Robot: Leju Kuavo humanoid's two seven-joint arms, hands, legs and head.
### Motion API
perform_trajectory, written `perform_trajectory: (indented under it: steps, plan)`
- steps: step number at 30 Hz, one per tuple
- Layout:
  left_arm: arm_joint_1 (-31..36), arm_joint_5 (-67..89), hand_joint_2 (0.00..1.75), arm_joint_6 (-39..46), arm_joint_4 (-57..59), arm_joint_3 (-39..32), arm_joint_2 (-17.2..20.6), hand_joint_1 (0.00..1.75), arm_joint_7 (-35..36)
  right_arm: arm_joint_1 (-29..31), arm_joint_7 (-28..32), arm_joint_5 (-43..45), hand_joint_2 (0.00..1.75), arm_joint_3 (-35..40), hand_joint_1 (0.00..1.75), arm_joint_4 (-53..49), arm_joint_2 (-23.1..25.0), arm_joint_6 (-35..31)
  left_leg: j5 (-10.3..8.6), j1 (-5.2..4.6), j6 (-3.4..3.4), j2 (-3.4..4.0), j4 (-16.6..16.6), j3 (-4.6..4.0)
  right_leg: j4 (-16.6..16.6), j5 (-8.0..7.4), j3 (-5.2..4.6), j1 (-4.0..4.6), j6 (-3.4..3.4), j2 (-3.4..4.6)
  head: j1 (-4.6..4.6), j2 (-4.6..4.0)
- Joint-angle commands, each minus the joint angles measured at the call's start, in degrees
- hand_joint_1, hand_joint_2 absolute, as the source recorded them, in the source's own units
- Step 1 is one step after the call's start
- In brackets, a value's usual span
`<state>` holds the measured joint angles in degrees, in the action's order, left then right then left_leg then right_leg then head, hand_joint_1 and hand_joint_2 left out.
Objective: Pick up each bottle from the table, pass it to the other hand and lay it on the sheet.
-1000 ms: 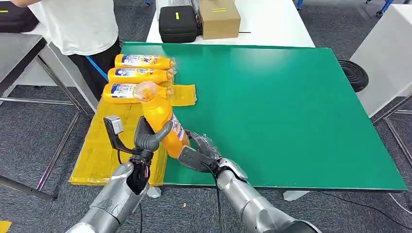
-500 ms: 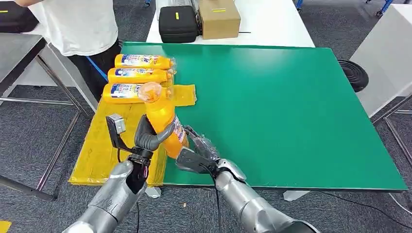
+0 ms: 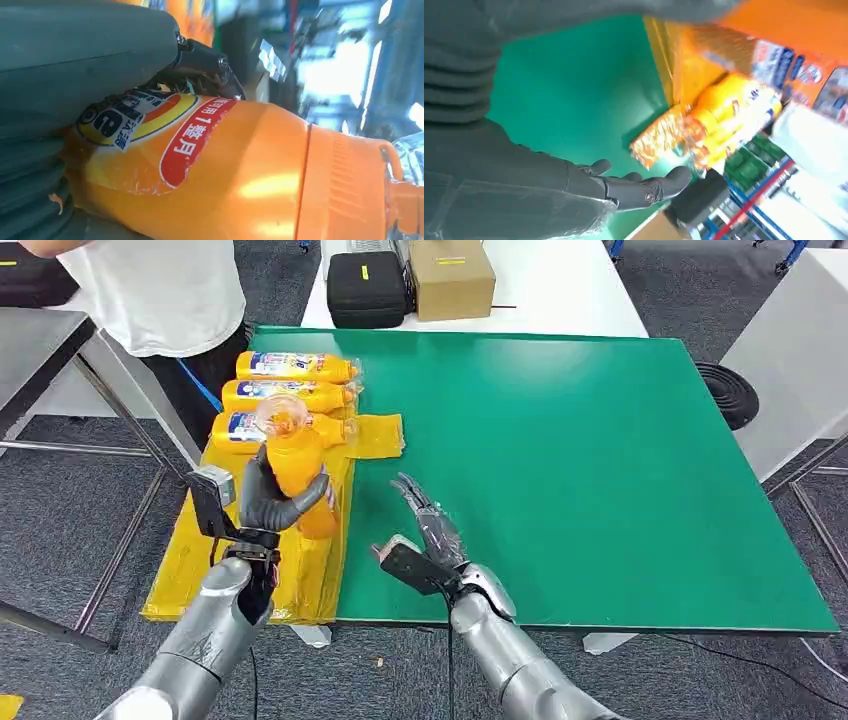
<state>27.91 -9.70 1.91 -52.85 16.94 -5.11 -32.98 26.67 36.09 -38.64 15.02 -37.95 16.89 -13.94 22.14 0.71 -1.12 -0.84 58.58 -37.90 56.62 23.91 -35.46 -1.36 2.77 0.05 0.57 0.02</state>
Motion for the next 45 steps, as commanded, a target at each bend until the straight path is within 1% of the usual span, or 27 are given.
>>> perform_trajectory:
  steps: [1,2,3,4,7,8,15,19,20,21,22,24,25,26,27,29,30,32,33,34,35,36,37,38,39,43,45]
  plan:
    - [5.1,7.9,1.75,5.0,-2.5,-2.7,4.3,1.75,0.2,-4.9,-0.4,1.2,0.00,2.2,0.00,-13.1,-3.7,2.3,0.12,0.08,0.03,-0.01,0.1,0.15,0.0,0.12,0.21,0.12,-0.17,-0.09,-0.04,0.00]
    - [5.6,9.3,1.75,6.1,-2.7,-2.4,4.8,1.75,-0.3,-5.3,-0.2,1.4,0.00,2.1,0.00,-13.6,-3.8,2.2,0.16,0.07,0.03,0.03,0.0,0.27,0.0,0.15,0.32,0.11,-0.19,-0.07,-0.02,0.00]
    - [6.9,13.3,1.75,7.9,-3.6,-1.3,6.3,1.75,-0.5,-7.2,0.2,2.1,0.00,2.3,0.00,-17.2,-4.6,2.5,0.19,0.06,0.02,0.06,0.0,0.34,0.0,0.16,0.38,0.10,-0.21,-0.04,-0.07,0.00]
    - [8.2,17.6,1.75,9.6,-4.4,0.1,7.8,1.75,-0.1,-8.8,0.2,2.7,0.00,2.1,0.00,-20.1,-5.2,2.5,0.12,0.05,0.02,0.04,0.0,0.19,0.0,0.10,0.22,0.08,-0.15,-0.03,0.02,0.00]
    - [12.9,30.4,1.75,11.5,-6.2,3.7,12.1,1.75,4.6,-13.9,-0.2,5.2,0.00,0.5,0.00,-29.8,-7.1,3.9,0.05,0.07,0.02,-0.09,0.0,0.04,0.0,0.09,0.08,0.08,-0.12,-0.16,-0.04,0.00]
    - [13.1,30.6,1.75,11.1,-6.4,3.3,12.2,1.75,4.8,-14.2,-0.4,5.3,0.00,0.3,0.00,-30.8,-7.3,4.5,0.11,0.09,0.03,-0.23,0.1,0.05,0.1,0.18,0.15,0.11,-0.17,-0.31,-0.04,0.00]
    - [12.4,31.0,1.75,11.1,-6.2,3.4,11.9,1.75,4.6,-13.8,-0.6,5.4,0.00,0.1,0.00,-30.2,-7.0,4.8,0.13,0.02,0.01,0.08,0.0,0.18,0.0,0.10,0.19,0.05,-0.15,0.01,-0.02,0.00]
    - [12.4,31.0,1.75,11.1,-6.2,3.4,11.9,1.75,4.6,-13.8,-0.6,5.4,0.00,0.1,0.00,-30.2,-7.0,4.8,0.07,0.03,0.02,0.03,0.0,0.08,0.0,0.07,0.07,0.04,-0.12,-0.04,-0.02,0.00]
    - [12.4,31.0,1.75,11.1,-6.2,3.4,11.9,1.75,4.6,-13.8,-0.6,5.4,0.00,0.1,0.00,-30.2,-7.0,4.8,0.15,0.05,0.02,0.04,0.0,0.23,0.0,0.15,0.25,0.08,-0.18,-0.07,-0.04,0.00]
    - [13.0,36.5,1.75,13.2,-5.7,5.9,13.3,1.75,6.0,-14.0,-0.4,5.6,0.00,-0.7,0.00,-30.5,-6.9,3.8,0.07,0.04,0.02,0.02,0.0,0.07,0.0,0.08,0.09,0.06,-0.12,-0.06,-0.02,0.00]
    - [13.2,39.5,1.75,13.4,-5.5,7.2,14.2,1.75,7.2,-14.7,-0.4,5.7,0.00,-1.5,0.00,-32.1,-7.4,3.4,0.13,0.05,0.02,0.06,0.0,0.17,0.0,0.12,0.18,0.07,-0.15,-0.04,-0.02,0.00]
    - [14.6,49.8,1.75,10.9,-3.6,12.2,17.1,1.75,11.2,-17.5,-0.9,6.5,0.00,-4.6,0.00,-37.1,-7.6,2.2,0.16,0.05,0.02,0.06,0.0,0.23,0.0,0.15,0.25,0.08,-0.18,-0.05,-0.02,0.00]
    - [15.2,52.0,1.75,8.7,-1.6,13.6,17.8,1.75,11.4,-19.9,-1.0,7.1,0.00,-6.8,0.00,-40.6,-8.2,2.4,0.04,0.02,0.01,-0.02,0.0,0.01,0.0,0.06,0.02,0.03,-0.09,-0.09,-0.02,0.00]
    - [15.6,54.0,1.75,8.1,-0.2,15.0,18.3,1.75,11.5,-21.6,-1.0,7.3,0.00,-8.4,0.00,-42.8,-8.3,2.6,0.13,0.04,0.01,-0.05,0.0,0.21,0.0,0.16,0.25,0.07,-0.16,-0.16,-0.05,0.00]
    - [15.9,55.6,1.75,7.7,1.3,16.1,18.7,1.75,11.9,-23.0,-0.7,7.8,0.00,-10.0,0.00,-44.8,-8.3,3.2,0.04,0.00,0.01,-0.14,0.0,0.06,0.0,0.12,0.10,0.02,-0.11,-0.21,0.00,0.00]
    - [15.0,58.1,1.75,4.9,3.9,18.5,20.1,1.75,12.1,-25.9,0.6,10.9,0.00,-14.9,0.00,-49.6,-6.9,3.0,0.10,0.02,0.01,-0.23,0.0,0.23,0.0,0.20,0.30,0.04,-0.15,-0.33,-0.07,0.00]
    - [14.4,58.5,1.75,4.6,4.6,18.9,20.4,1.75,12.1,-26.8,0.9,12.8,0.00,-16.9,0.00,-51.4,-6.0,3.4,0.05,-0.05,0.00,-0.15,-0.1,0.12,0.0,0.13,0.14,-0.04,-0.10,-0.20,-0.02,0.00]
    - [12.8,60.0,1.75,3.0,6.9,20.2,20.6,1.75,13.1,-27.9,0.7,14.9,0.00,-19.8,0.00,-53.6,-5.2,4.8,0.20,0.00,0.02,0.00,0.0,0.32,0.0,0.21,0.30,0.03,-0.18,-0.08,-0.09,0.00]
    - [12.6,60.7,1.75,2.7,8.3,20.7,20.3,1.75,13.4,-28.0,0.3,14.8,0.00,-20.7,0.00,-53.8,-4.9,5.3,0.12,-0.05,0.05,0.00,-0.1,0.18,0.0,0.14,0.12,-0.04,-0.12,-0.05,-0.02,0.00]
    - [12.5,61.4,1.75,2.4,10.0,21.5,20.0,1.75,13.9,-27.8,-0.2,13.7,1.75,-21.2,0.00,-53.1,-4.6,5.3,0.20,-0.05,0.06,0.01,-0.1,0.38,-0.1,0.20,0.33,-0.02,-0.17,-0.06,-0.02,0.00]
    - [12.3,61.7,1.75,2.1,11.3,21.8,19.6,1.75,14.0,-27.4,-0.9,12.6,1.75,-21.3,0.00,-52.1,-4.4,5.4,0.12,-0.05,0.06,0.00,-0.1,0.13,0.0,0.12,0.08,-0.03,-0.11,-0.04,-0.04,0.00]
    - [12.5,62.9,1.75,2.1,13.1,23.0,19.2,1.75,14.6,-26.6,-1.0,12.3,1.75,-21.5,0.00,-50.5,-4.1,5.4,0.19,-0.04,0.07,-0.01,-0.1,0.40,-0.1,0.20,0.36,-0.01,-0.18,-0.08,-0.02,0.00]
    - [12.4,63.4,1.75,1.9,14.3,23.4,18.6,1.75,14.9,-26.1,-1.1,12.2,1.75,-21.4,0.00,-49.3,-4.0,5.8,0.12,-0.05,0.07,0.03,-0.1,0.20,-0.1,0.11,0.14,-0.03,-0.11,-0.02,-0.02,0.00]
    - [12.4,64.5,1.75,1.7,15.6,24.3,18.2,1.75,15.3,-25.5,-1.1,12.3,1.75,-21.4,0.00,-48.2,-3.9,6.0,0.19,0.00,0.08,0.08,-0.1,0.36,-0.1,0.15,0.32,0.03,-0.18,0.00,-0.04,0.00]
    - [12.2,65.5,1.75,1.7,17.1,25.1,17.6,1.75,15.8,-25.0,-1.1,12.3,1.75,-21.3,0.00,-47.0,-3.9,5.9,0.14,-0.01,0.10,0.06,-0.1,0.19,-0.1,0.08,0.12,0.01,-0.11,0.02,-0.02,0.00]
    - [11.1,66.4,1.75,1.1,19.0,26.2,17.6,1.75,15.7,-25.0,-0.9,12.8,1.75,-21.4,0.00,-46.4,-3.8,6.1,0.20,0.00,0.10,0.20,-0.1,0.41,-0.1,0.13,0.32,0.03,-0.18,0.06,-0.04,0.00]
    - [11.0,66.5,1.75,1.3,19.1,26.3,17.7,1.75,15.6,-25.1,-0.9,12.9,1.75,-21.4,0.00,-46.5,-3.8,6.1,0.14,0.01,0.09,0.19,-0.1,0.15,-0.1,0.07,0.08,0.02,-0.12,0.06,-0.02,0.00]
